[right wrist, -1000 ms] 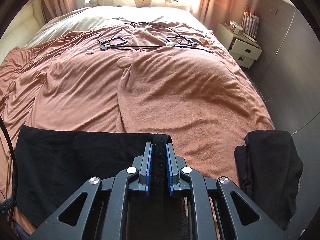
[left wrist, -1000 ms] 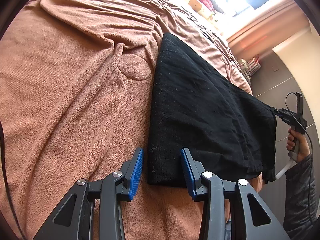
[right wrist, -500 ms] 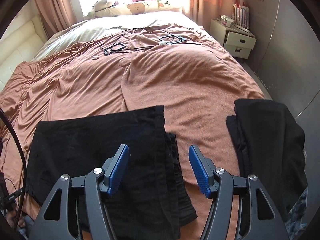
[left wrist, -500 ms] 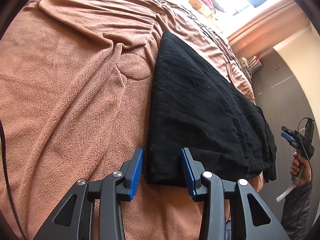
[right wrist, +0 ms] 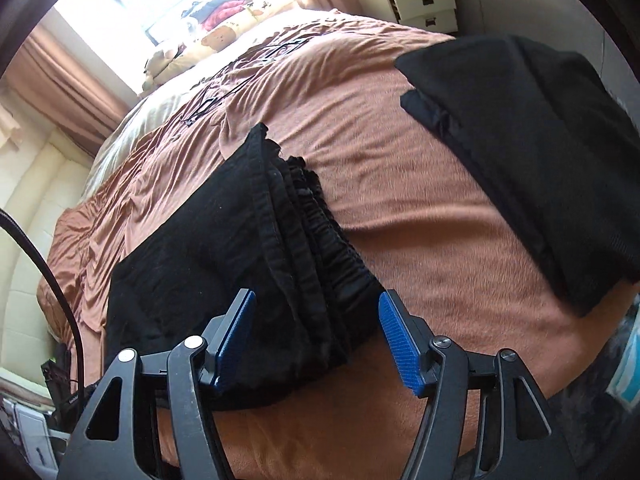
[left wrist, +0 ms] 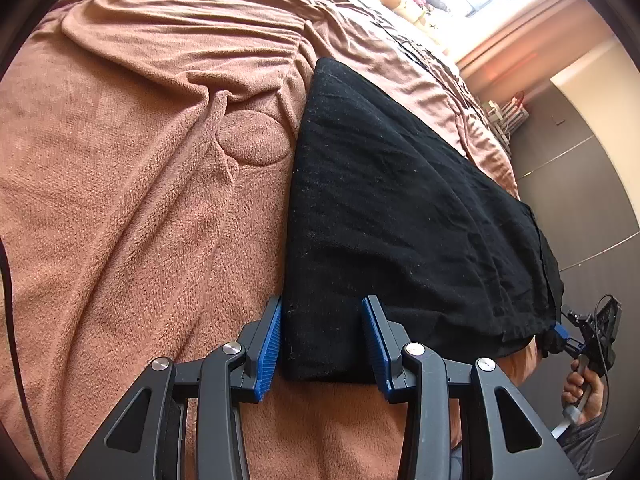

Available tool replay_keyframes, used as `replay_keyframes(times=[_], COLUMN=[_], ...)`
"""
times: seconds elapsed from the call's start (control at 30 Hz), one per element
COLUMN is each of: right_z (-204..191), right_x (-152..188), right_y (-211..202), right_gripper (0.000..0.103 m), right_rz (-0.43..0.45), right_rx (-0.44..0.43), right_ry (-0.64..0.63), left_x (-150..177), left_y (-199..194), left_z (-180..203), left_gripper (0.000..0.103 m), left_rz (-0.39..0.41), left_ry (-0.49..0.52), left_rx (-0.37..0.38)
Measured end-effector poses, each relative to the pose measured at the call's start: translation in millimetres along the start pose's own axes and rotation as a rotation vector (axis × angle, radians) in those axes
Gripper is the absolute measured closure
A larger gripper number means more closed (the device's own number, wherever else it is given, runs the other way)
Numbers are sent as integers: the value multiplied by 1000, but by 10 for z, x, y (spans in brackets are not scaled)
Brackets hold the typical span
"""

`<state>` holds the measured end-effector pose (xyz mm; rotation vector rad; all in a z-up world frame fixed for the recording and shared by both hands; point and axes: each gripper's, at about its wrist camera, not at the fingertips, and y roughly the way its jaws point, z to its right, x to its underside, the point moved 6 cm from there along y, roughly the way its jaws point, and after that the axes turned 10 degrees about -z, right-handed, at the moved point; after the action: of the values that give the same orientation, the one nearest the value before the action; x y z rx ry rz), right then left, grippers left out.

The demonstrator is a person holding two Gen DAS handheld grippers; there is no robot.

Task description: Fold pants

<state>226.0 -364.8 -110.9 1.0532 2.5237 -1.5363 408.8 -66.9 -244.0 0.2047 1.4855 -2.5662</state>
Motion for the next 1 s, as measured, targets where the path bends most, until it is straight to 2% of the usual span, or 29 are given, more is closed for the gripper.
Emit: replay_keyframes(times=[0.3,0.47,0.5,0.53,0.57,0.63,0.7,0.8,0.93,0.97,1.0], right_z=[177,163,152,146,149,159,178,244,245,238,230], right_x=[307,375,370,382,381,397,404,452,416,397,379], right_y=[151,272,256,244,213,194,202,350,437,425,387], right_gripper=[35,36,41,59,71,81,83,82,82,85,92], right_rz=[48,80,92,98,111,135,133,98,86,90,100], right_rx=[-203,-287,-289,-287,-290,-324,-356,-339,-378,-368,-359], right_ry=[168,211,212,205,208,216,225,252,261,253,238], left_x=[-70,-78,-77,-78,-80,-88,-104,-137,-158,-160,-161], left_y=[-14,-29,-35,-43,-54,-69,-74,-59,-47,-41,-37], left_z=[3,11,7,4,1,0,1,-9,-14,-12,-9], left_gripper=[62,62,62,62,62,62,62,62,62,62,62], left_rz=[-2,-1,-1,1,4,12,14,13,11,9,7], left_ry=[12,15,14,13,13,14,16,11,7,8,9], left_rx=[-21,-30,-30,-31,-31,-35,-37,-41,-43,-45,-46])
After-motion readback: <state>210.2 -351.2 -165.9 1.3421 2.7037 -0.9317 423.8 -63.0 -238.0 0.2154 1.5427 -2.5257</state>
